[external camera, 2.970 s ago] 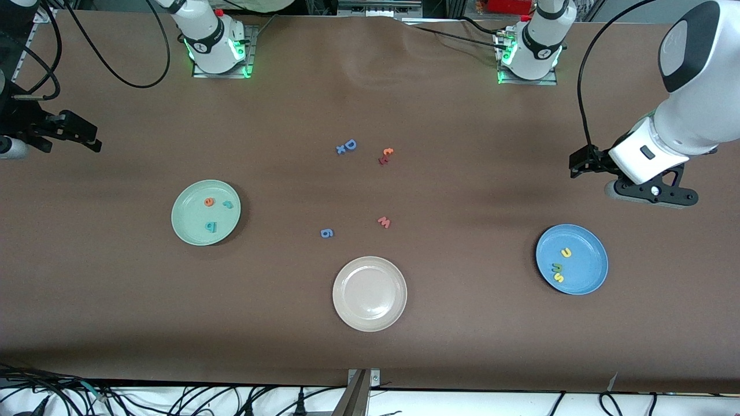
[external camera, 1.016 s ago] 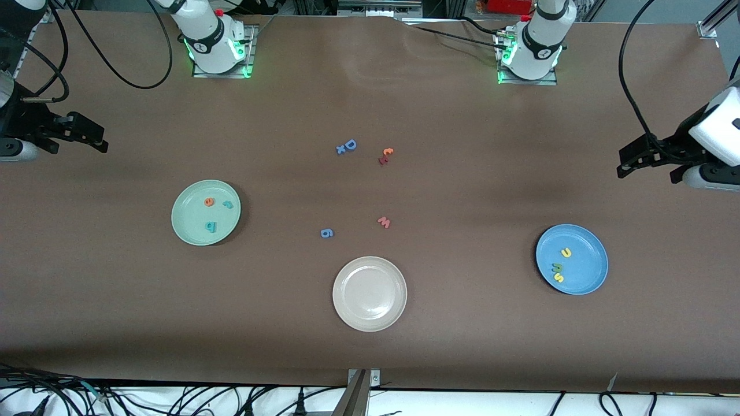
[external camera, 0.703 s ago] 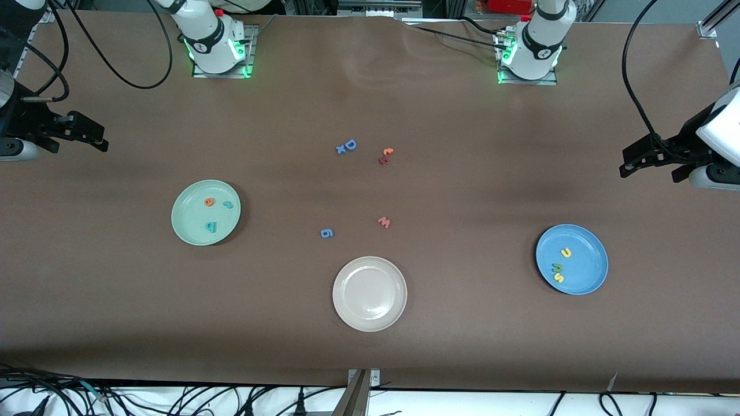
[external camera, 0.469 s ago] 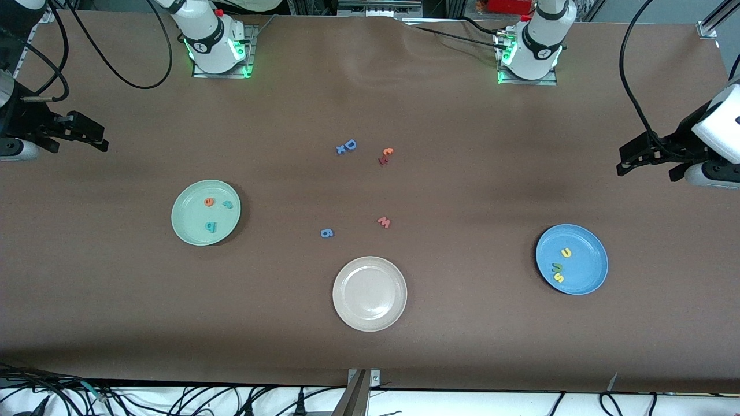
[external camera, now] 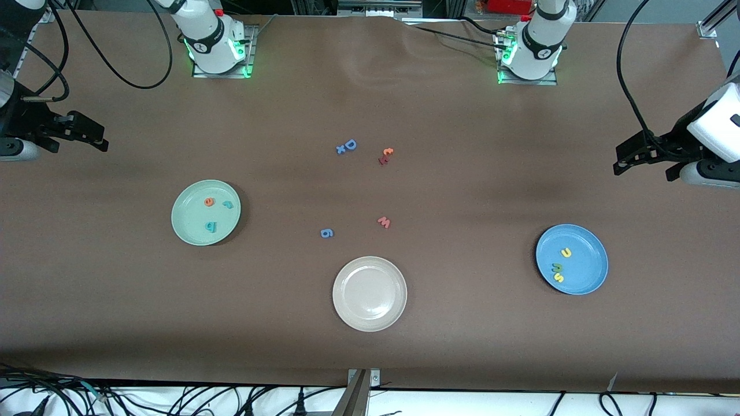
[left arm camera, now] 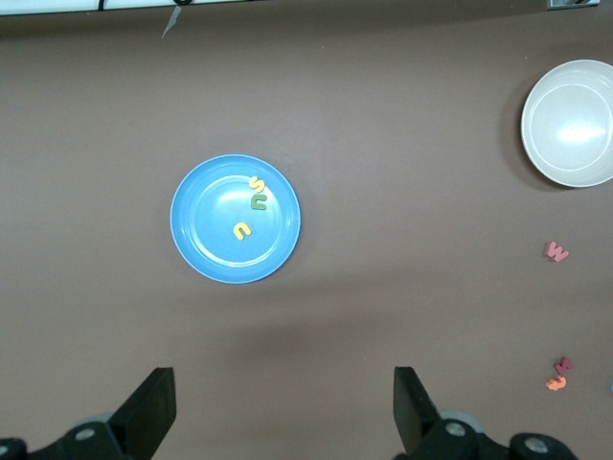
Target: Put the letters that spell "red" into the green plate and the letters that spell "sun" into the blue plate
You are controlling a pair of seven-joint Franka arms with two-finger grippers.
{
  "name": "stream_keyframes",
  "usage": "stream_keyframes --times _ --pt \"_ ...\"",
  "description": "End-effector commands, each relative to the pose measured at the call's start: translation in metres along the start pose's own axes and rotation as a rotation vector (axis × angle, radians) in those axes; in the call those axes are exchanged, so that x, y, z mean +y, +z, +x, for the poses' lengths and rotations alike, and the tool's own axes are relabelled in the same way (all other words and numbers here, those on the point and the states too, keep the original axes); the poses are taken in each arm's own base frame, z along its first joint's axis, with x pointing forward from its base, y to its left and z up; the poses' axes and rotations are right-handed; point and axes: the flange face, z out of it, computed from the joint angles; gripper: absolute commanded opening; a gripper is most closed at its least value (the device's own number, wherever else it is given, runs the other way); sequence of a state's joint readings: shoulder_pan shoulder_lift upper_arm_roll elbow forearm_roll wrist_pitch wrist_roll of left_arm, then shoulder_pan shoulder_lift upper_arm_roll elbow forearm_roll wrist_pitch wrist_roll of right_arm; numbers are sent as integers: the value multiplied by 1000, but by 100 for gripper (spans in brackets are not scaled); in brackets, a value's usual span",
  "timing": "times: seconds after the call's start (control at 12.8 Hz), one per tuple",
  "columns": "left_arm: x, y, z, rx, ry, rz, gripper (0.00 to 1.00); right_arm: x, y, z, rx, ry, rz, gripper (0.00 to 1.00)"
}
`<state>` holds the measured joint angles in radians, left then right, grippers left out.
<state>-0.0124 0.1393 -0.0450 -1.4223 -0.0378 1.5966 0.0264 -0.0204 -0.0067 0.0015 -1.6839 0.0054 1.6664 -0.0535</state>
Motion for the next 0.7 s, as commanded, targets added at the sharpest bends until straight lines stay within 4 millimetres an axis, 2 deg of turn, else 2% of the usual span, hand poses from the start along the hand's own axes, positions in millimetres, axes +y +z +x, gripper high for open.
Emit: stream_keyframes --times 0.0,0.16,0.63 --pt "7 -2 -17 29 14 0 100 -2 -6 0 -5 2 -1 100" --pt "9 2 -28 53 13 4 100 -2 -6 1 -3 4 -1 100" --pt "9 5 -33 65 14 6 100 -4 -4 2 -6 2 -1 100"
